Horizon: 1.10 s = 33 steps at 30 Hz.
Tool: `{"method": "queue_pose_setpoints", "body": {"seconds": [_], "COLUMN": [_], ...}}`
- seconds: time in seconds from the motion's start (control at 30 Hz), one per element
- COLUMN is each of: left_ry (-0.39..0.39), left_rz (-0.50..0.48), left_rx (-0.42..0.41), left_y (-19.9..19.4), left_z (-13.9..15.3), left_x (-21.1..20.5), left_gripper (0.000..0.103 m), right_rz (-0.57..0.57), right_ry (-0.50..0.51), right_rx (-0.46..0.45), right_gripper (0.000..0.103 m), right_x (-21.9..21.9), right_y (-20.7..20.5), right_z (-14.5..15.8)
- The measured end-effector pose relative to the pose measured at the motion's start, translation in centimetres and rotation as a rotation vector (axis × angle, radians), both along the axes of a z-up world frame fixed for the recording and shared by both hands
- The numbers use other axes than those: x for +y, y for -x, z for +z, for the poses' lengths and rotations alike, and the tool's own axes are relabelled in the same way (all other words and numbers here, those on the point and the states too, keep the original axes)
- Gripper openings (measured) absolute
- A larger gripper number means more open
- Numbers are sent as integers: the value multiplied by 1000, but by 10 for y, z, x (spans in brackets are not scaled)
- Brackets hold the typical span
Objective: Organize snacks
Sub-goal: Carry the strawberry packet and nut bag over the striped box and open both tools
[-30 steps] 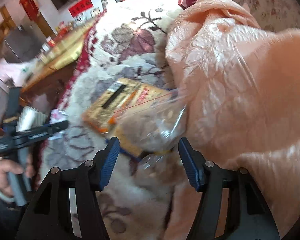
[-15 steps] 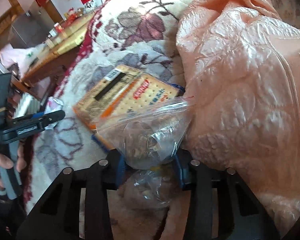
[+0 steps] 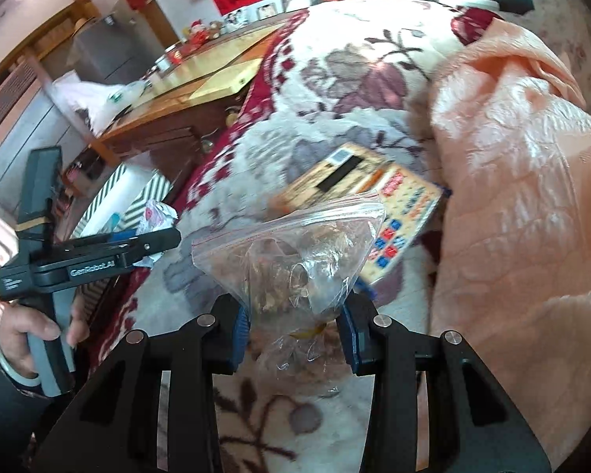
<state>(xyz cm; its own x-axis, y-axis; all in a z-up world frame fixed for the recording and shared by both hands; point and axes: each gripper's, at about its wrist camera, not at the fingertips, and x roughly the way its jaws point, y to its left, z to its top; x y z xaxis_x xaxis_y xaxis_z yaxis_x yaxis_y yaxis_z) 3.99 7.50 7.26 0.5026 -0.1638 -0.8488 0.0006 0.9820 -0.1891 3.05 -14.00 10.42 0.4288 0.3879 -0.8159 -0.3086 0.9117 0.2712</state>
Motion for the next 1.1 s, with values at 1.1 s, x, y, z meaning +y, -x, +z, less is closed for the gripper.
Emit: {"method": "queue_pose_setpoints", "body": {"seconds": [1.1], "left_ry": [-163], "left_rz": [175], "left_rx": [-167], "left_y": [90], "left_z": [49], "left_x": [64], "left_gripper": [54], "right_rz": [252], "right_ry": [53], "right_rx": [-19], "right_gripper": [37], "right_x": [130], "right_y": [46], "right_z": [26]}}
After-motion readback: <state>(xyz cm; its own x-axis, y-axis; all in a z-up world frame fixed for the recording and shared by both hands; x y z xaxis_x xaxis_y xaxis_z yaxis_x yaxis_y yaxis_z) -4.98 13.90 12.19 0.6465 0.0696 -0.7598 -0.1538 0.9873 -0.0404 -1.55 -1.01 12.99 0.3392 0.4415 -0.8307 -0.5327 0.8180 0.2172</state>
